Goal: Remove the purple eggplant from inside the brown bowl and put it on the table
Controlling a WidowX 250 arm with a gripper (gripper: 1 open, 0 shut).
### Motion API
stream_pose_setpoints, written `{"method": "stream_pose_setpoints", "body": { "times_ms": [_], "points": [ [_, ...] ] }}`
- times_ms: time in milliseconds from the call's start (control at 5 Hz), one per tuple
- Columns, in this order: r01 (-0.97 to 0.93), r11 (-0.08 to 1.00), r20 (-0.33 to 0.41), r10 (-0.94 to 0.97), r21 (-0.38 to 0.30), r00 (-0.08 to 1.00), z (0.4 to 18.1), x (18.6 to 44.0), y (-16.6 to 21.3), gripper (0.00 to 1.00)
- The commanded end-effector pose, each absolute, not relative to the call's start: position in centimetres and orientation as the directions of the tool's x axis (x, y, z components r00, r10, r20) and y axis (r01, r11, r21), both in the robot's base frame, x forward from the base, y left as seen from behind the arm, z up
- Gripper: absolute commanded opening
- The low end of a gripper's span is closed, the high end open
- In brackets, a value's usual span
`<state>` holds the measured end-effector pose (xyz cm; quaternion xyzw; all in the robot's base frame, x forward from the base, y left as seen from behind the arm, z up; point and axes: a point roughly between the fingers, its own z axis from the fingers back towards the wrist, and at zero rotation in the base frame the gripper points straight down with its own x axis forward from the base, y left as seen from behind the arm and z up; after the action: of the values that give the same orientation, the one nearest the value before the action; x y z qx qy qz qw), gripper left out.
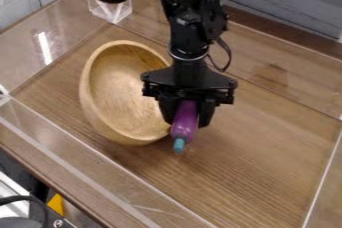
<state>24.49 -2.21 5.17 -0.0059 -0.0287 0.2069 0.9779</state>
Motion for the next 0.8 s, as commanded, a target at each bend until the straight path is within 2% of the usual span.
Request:
{"method": "stream_pose_setpoints", "body": {
  "times_ms": [0,600],
  "points": [
    [-0.401,0.915,0.082,0.403,-0.043,0.911,5.98,25.24,-2.74,0.00],
    [-0.391,0.919,0.081,0.393,-0.045,0.916,5.86,25.27,-3.18,0.00]
  ]
}}
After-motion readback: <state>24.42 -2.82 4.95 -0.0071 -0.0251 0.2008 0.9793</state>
